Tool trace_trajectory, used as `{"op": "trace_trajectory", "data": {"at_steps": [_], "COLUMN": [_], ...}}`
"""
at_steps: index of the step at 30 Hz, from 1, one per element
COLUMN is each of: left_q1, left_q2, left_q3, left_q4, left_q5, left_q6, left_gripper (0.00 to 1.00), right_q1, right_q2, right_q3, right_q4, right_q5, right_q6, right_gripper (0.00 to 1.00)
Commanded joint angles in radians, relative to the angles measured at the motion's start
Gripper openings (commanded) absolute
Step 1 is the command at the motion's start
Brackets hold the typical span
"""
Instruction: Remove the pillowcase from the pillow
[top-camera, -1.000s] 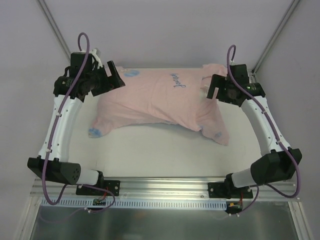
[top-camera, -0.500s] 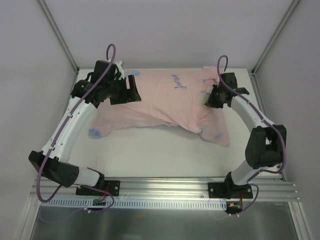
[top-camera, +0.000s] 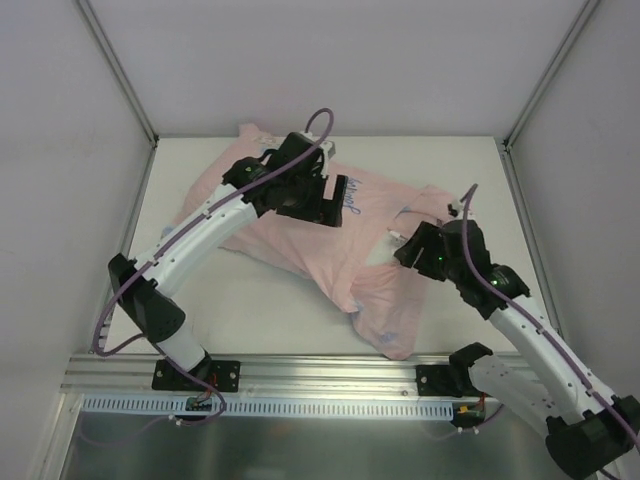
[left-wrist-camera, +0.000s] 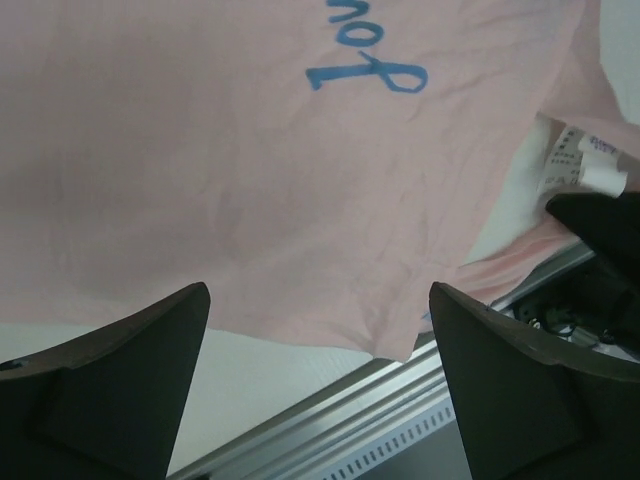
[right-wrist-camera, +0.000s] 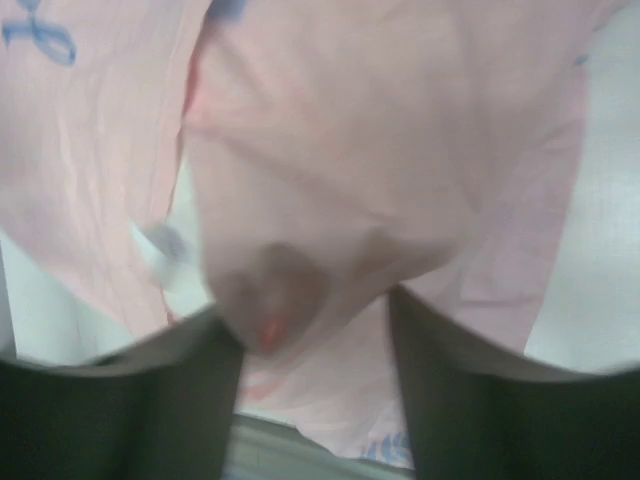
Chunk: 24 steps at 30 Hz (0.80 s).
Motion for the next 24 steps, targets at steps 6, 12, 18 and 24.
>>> {"op": "trace_trajectory", "data": {"at_steps": [6,12,18,24], "left_q1": [-0.217,-0.262,-0.282,-0.234], "left_q2": [0.248,0.373,0.503,0.482], "left_q3": [0.247,0.359,0.457,0.435], "left_q4": [-0.001,0.0,-0.001,-0.026], "left_q5": [-0.171,-0.161,-0.284,-0.362], "left_q6": [0.145,0.159,0.159,0.095], "left_gripper": [0.95,0.95,0.75,0.18], "right_q1": [-0.277,-0.275,-0.275,-0.277], "right_q2": [-0.043,-0.046,-0.09,-0.134], "right_q3": [0.131,0.134,0.102,0.086], "right_q4": [-0.205,-0.214,-0.214,-0.214], "right_q5": [-0.057,-0.082,-0.072,-0.086], "right_q6": [-0.187,-0.184,-0.162,-0.17], "right_gripper": [0.97,1.0,1.0,0.99]}}
